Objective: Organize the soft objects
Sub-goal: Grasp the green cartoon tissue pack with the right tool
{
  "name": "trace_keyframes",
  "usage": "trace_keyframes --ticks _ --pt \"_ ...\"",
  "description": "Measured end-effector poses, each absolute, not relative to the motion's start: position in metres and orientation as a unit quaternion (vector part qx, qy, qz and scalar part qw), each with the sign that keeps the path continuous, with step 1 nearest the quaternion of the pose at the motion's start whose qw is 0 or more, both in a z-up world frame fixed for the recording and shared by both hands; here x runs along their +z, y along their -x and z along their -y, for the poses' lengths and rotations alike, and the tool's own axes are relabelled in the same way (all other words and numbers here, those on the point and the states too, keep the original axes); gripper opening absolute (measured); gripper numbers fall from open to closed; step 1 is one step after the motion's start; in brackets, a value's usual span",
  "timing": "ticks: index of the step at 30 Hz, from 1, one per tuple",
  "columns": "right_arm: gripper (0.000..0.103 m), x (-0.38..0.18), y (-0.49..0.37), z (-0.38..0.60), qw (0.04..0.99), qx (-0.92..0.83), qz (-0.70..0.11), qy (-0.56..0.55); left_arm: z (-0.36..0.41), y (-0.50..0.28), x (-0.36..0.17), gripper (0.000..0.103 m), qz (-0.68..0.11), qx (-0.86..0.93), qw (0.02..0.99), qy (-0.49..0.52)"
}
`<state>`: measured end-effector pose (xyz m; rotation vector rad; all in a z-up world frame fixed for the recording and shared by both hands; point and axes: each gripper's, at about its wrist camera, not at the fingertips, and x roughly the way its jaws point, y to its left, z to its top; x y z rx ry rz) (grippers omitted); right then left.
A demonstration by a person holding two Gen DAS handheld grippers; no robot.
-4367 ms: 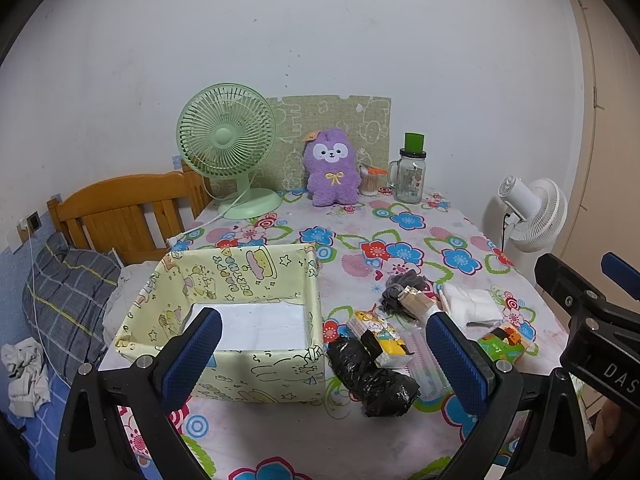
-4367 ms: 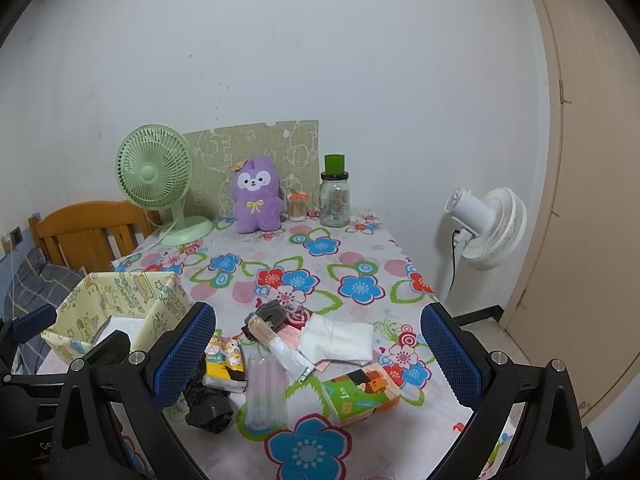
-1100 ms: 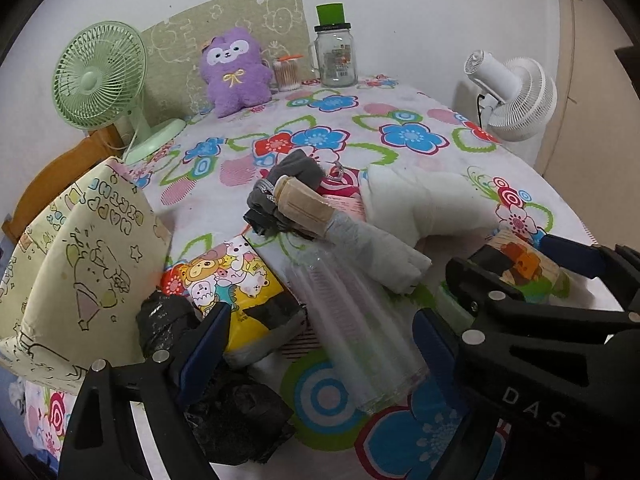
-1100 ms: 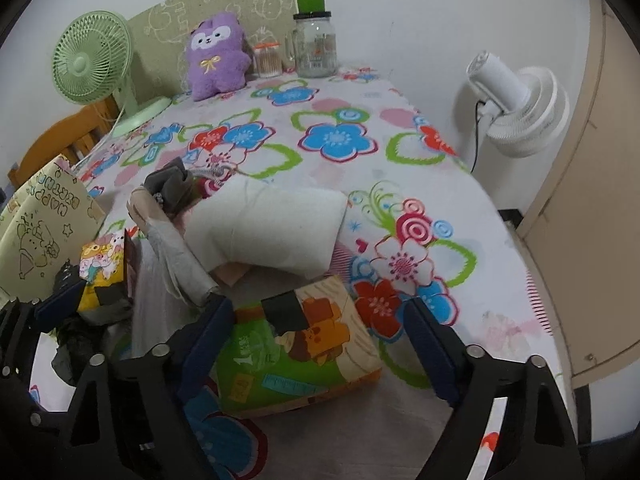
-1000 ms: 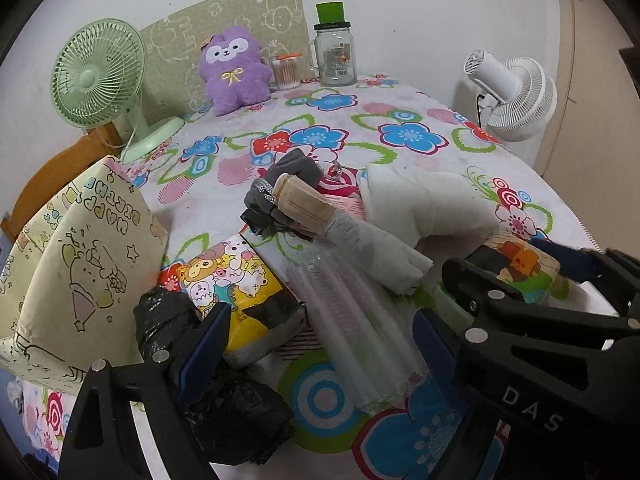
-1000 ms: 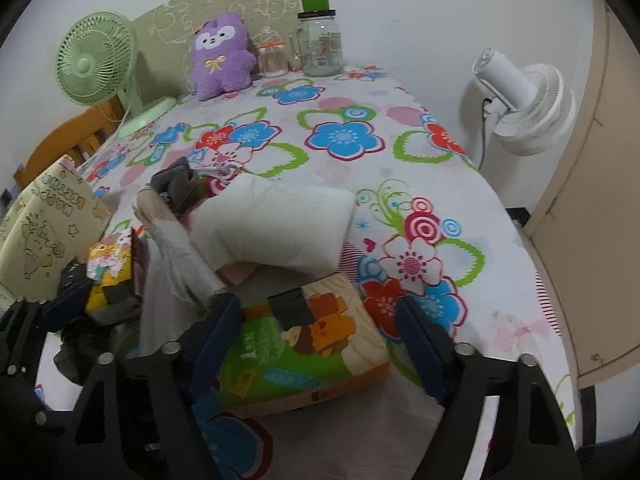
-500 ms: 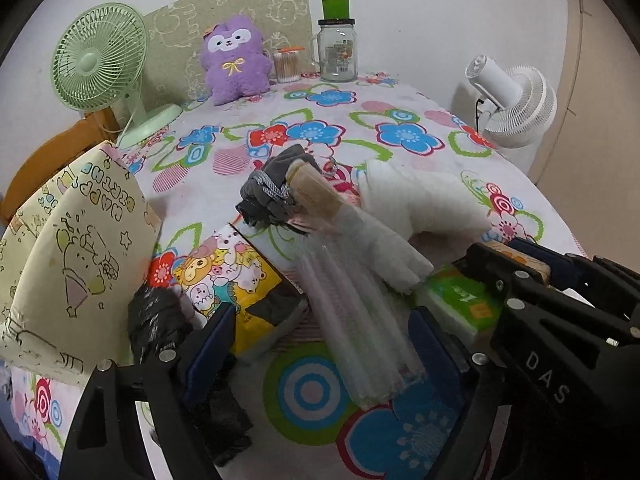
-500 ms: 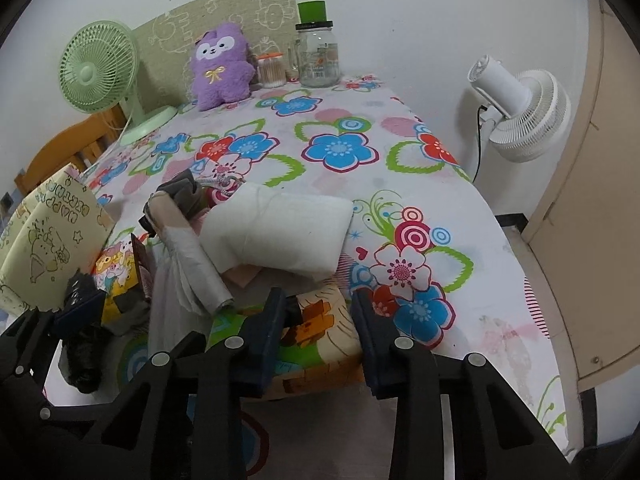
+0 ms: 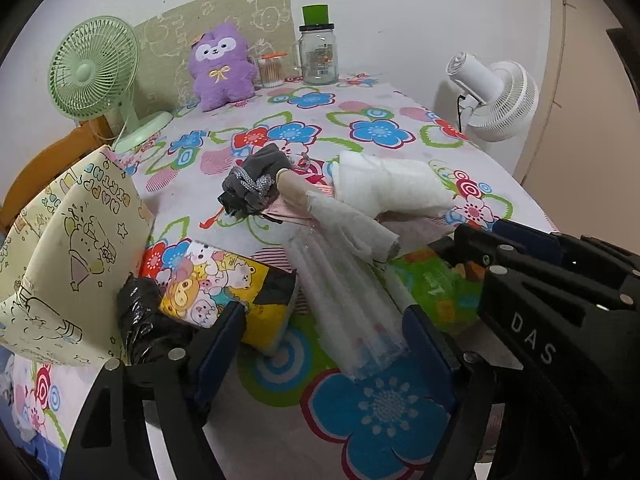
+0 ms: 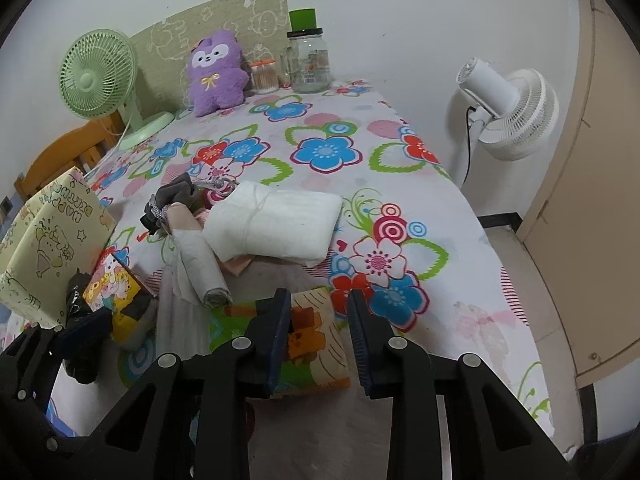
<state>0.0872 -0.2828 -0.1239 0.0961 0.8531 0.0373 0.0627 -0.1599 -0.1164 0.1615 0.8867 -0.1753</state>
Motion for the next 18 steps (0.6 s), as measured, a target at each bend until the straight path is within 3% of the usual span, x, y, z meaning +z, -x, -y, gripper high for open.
trace_keyframes --ticks 3,4,5,7,18 --pt "0.034 -0.121 -0.083 0.282 0.912 0.017 -0.408 -0.04 0.159 -0.061 -0.116 0.079 -0.433 -0.086 0.895 -0.071" --pt "0.044 -0.121 -0.083 0.282 0.911 0.019 -0.41 -0.041 0.16 -0.06 -0.116 0.078 -0.434 -0.086 0.894 -0.072" --pt "0.061 -0.121 -0.083 0.28 0.909 0.022 -0.413 -0.039 0.16 -0.059 -0.116 0.078 -0.433 -0.086 0.894 -0.074" --pt "0.074 -0.12 -0.08 0.278 0.912 0.031 -0.408 -0.036 0.161 -0.057 -0.116 0.077 -0.434 -0.085 0.894 -0.075" --pt "0.085 -0.128 -0.078 0.267 0.901 0.06 -0.428 -0.031 0.158 -0.046 -0.116 0.075 -0.436 -0.076 0.893 -0.075"
